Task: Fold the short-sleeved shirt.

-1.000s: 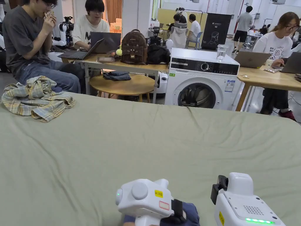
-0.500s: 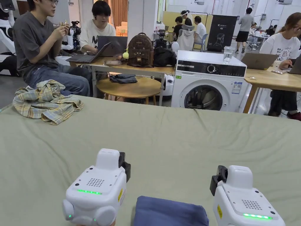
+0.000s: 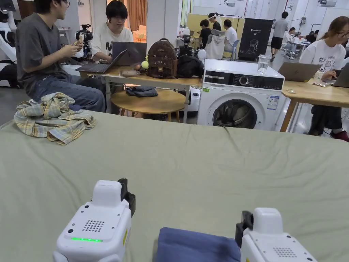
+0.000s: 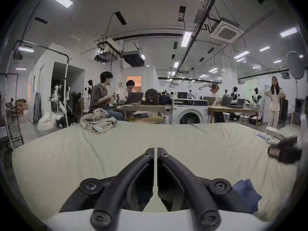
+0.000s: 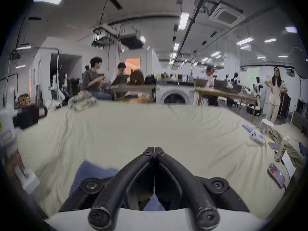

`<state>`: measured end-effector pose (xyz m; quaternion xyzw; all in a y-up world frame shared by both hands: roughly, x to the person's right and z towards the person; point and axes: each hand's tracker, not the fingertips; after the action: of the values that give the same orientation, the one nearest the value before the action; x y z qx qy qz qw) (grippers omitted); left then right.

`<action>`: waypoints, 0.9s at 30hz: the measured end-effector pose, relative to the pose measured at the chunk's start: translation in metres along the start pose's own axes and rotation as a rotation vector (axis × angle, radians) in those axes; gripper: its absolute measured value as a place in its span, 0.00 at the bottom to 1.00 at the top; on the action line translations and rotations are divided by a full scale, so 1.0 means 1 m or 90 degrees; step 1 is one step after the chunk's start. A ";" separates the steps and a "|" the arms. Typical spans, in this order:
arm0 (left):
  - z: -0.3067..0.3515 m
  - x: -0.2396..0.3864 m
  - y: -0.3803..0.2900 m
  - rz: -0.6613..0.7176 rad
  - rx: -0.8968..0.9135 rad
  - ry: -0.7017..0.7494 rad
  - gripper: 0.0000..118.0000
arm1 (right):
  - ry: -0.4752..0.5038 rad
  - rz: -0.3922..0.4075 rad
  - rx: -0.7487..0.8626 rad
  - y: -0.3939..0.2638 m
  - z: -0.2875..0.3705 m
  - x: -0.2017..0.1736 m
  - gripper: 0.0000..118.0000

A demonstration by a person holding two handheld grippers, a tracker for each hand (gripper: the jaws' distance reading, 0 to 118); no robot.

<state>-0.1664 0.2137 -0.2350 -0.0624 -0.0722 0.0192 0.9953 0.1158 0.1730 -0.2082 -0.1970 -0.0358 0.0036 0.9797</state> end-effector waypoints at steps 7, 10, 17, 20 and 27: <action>0.006 -0.008 0.001 -0.001 -0.031 -0.013 0.00 | 0.017 0.000 -0.225 -0.047 -0.050 -0.008 0.00; 0.004 -0.012 0.002 0.001 -0.083 -0.036 0.00 | 0.011 -0.004 -0.266 -0.057 -0.065 -0.007 0.00; -0.031 -0.041 0.000 0.078 -0.294 -0.167 0.00 | 0.015 0.007 -0.274 -0.048 -0.064 -0.007 0.00; -0.065 -0.066 -0.009 0.186 -0.430 -0.259 0.01 | 0.019 0.008 -0.278 -0.046 -0.064 -0.006 0.00; -0.106 -0.092 -0.040 0.292 -0.568 -0.437 0.67 | 0.024 0.001 -0.283 -0.045 -0.065 -0.004 0.00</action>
<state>-0.2411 0.1568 -0.3470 -0.4780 -0.3748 0.2198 0.7634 0.1164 0.1065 -0.2504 -0.4079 -0.0169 -0.0071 0.9128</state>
